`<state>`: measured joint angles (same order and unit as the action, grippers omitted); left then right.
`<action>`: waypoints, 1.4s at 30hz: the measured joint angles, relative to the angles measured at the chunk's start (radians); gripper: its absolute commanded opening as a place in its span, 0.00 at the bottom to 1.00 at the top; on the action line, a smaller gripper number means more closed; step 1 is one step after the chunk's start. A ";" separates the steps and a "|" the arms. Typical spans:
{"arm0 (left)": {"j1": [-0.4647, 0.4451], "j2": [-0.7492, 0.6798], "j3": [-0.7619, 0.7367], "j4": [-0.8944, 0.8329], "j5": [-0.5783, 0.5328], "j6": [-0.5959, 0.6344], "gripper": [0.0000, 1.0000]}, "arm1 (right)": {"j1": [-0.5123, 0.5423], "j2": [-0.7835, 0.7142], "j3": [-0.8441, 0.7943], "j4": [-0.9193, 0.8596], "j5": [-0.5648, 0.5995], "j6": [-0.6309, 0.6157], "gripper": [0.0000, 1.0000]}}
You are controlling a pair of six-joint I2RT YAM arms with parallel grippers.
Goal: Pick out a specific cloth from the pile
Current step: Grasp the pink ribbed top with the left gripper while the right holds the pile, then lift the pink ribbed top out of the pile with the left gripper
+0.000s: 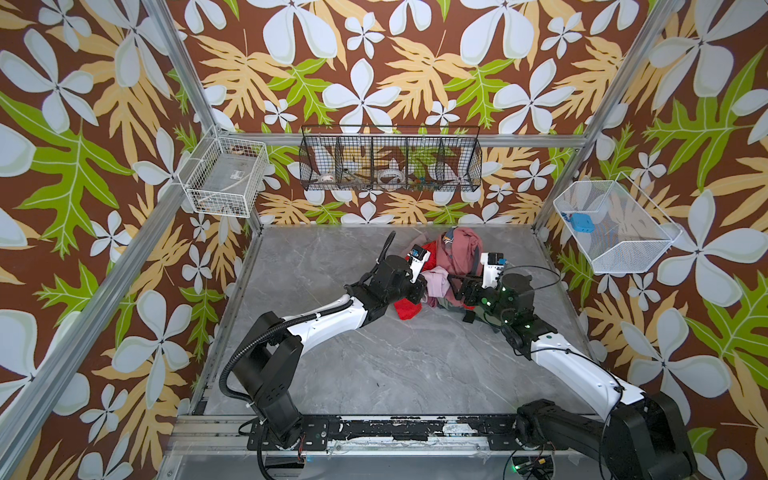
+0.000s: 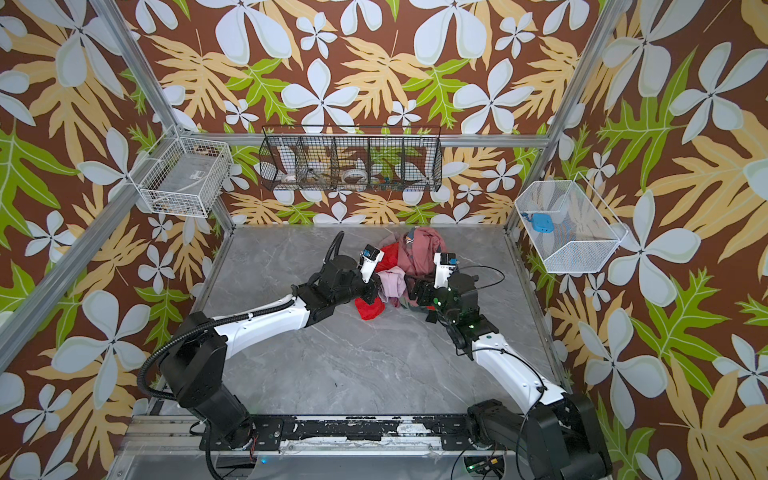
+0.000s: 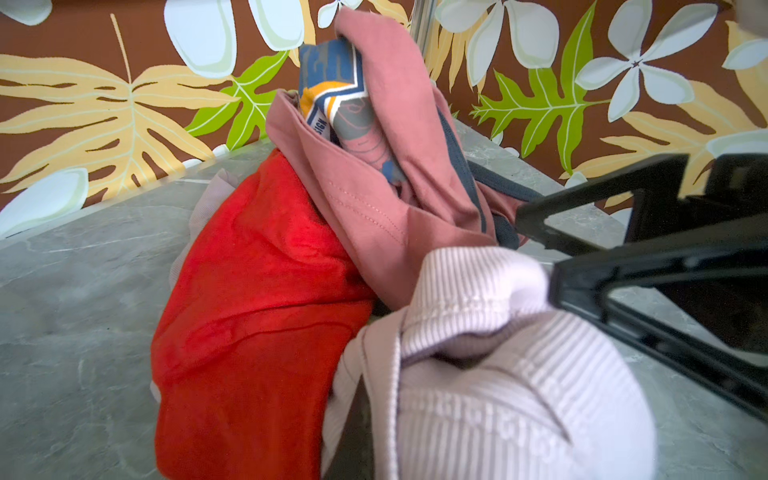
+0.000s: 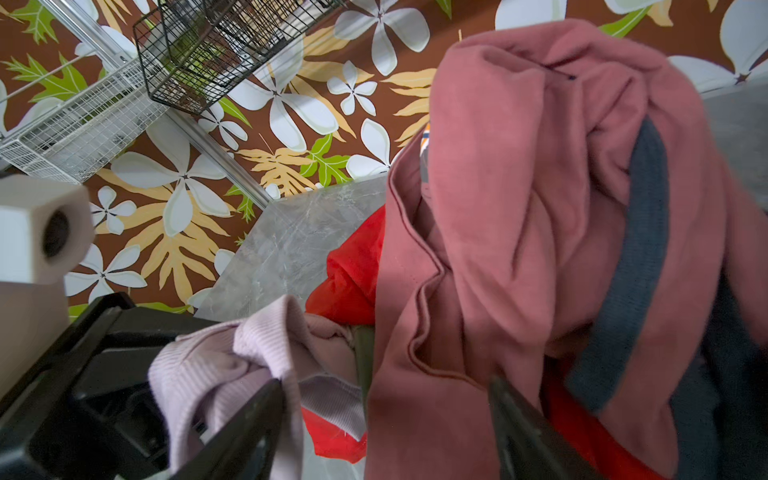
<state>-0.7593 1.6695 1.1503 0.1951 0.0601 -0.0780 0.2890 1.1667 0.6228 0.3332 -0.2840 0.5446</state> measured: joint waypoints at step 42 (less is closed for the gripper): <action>0.000 -0.111 0.285 -0.201 -0.007 -0.028 0.00 | -0.045 0.233 -0.033 0.075 0.078 0.075 0.71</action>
<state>-0.7589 1.5589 1.4353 -0.0059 0.0528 -0.1062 0.2436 1.4002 0.5896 0.4080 -0.2062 0.6197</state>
